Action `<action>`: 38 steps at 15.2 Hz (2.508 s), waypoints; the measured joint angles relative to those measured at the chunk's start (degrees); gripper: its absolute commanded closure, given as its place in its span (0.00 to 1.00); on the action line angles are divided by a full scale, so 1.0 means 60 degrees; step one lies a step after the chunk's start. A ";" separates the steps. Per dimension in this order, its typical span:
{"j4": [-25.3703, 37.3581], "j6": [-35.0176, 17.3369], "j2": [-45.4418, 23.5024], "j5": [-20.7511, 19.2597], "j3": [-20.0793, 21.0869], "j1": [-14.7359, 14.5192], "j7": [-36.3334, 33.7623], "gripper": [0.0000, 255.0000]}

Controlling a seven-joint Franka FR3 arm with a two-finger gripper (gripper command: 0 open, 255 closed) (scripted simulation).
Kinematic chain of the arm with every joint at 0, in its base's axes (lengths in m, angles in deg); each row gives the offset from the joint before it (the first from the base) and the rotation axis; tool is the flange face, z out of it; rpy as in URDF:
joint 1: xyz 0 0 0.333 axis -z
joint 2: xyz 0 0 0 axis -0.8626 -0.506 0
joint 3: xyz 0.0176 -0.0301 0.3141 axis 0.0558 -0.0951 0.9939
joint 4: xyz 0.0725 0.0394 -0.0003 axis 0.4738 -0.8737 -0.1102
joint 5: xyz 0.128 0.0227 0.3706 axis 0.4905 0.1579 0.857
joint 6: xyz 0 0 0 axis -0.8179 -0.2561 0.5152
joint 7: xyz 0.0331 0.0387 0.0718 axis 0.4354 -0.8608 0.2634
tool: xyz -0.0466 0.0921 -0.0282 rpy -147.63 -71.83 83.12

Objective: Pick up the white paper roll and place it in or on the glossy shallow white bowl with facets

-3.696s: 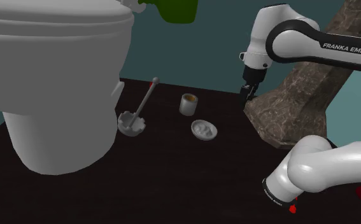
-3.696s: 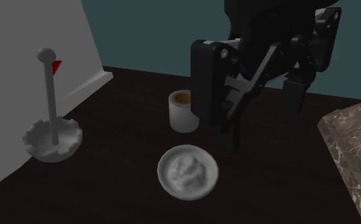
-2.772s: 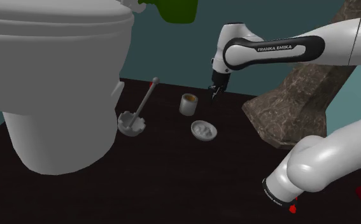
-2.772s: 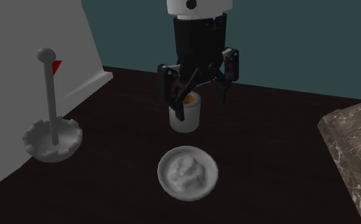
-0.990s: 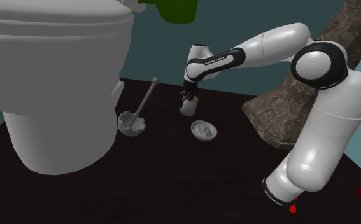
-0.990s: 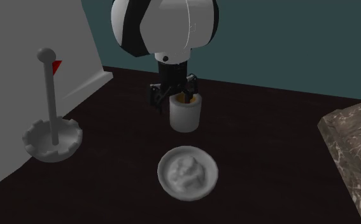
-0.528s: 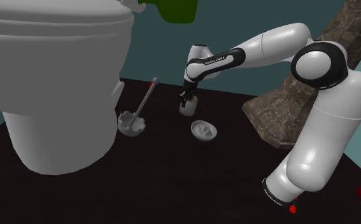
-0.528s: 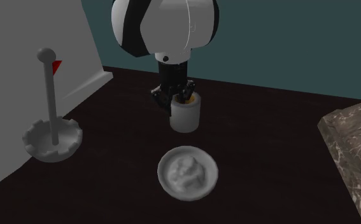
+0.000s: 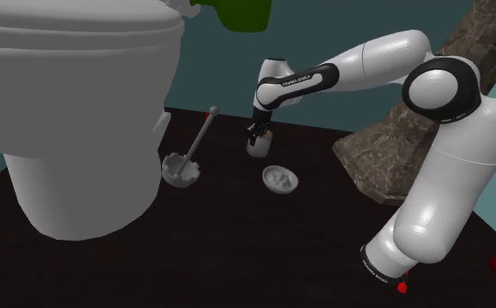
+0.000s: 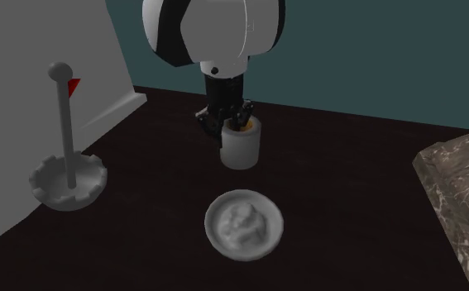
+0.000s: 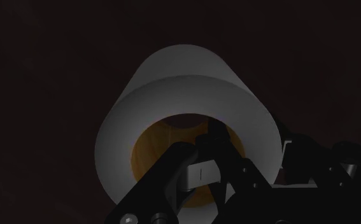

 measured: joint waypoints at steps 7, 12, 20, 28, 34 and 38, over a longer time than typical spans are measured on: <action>0.0436 0.0811 0.0377 -0.0014 -0.0001 -0.0006 -0.0012 1.00; 0.0778 0.1400 0.0622 -0.0018 -0.0015 0.0011 0.0014 1.00; 0.1429 0.2338 0.0911 -0.0030 -0.0009 -0.0001 -0.0011 1.00; -0.1313 0.2126 0.3439 -0.0050 0.0274 -0.0297 -0.0591 1.00; -0.3113 0.2436 0.5551 0.0097 0.0642 -0.0585 -0.1165 1.00; -0.4014 0.2595 0.6617 0.0233 0.0842 -0.0742 -0.1440 1.00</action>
